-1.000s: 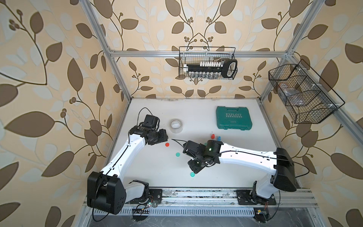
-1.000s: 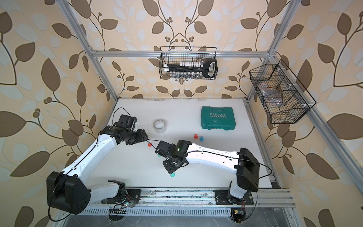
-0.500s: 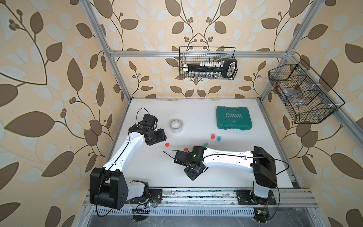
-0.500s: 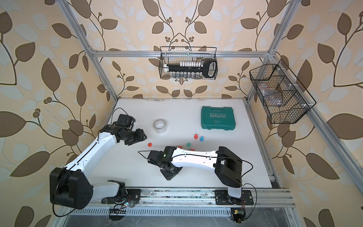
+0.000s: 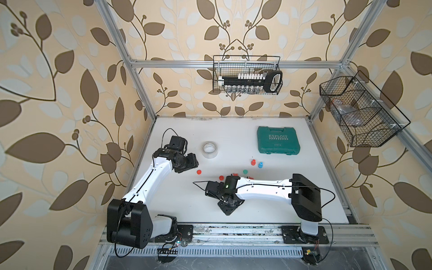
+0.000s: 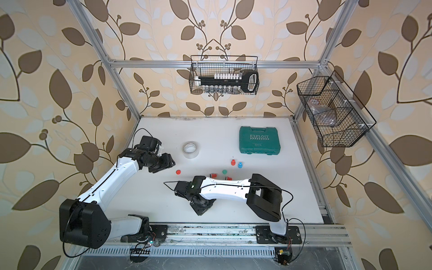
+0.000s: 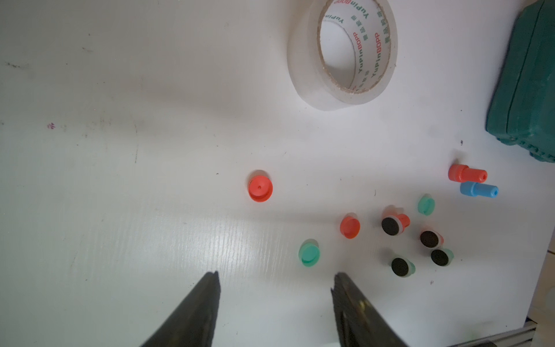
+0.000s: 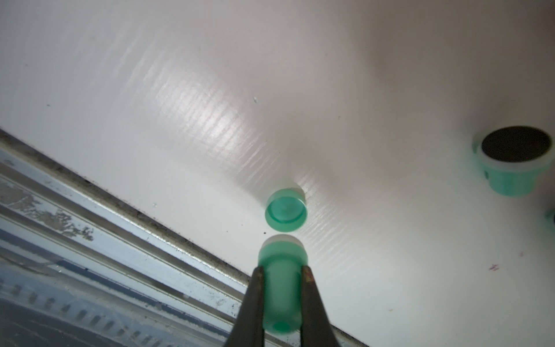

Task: Close the stamp cap
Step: Close the cover of the stamp.

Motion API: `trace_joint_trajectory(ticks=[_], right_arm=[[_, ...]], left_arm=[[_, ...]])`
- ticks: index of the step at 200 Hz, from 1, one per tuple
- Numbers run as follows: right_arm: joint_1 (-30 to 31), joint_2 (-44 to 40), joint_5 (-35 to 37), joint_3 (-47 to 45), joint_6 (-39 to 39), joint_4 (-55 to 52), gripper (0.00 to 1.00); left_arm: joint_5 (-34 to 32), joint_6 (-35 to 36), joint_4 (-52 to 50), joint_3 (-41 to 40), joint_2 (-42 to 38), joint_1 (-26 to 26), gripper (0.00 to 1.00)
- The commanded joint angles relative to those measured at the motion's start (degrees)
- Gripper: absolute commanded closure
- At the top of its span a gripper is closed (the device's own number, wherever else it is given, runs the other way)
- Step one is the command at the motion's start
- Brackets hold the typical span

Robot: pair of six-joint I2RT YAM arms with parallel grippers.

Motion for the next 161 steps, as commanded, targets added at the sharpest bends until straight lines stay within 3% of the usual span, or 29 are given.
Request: trace_joint_trajectory(ticks=[1, 161], right_arm=[[0.3, 1.7, 0.8, 1.5, -0.4, 0.7, 1.0], [0.2, 3.4, 2.9, 1.1, -1.4, 1.5, 1.0]], left_arm=[[0.9, 1.4, -0.8, 1.6, 0.1, 0.8, 0.37], [1.3, 1.4, -0.9, 1.7, 0.9, 0.9, 0.38]])
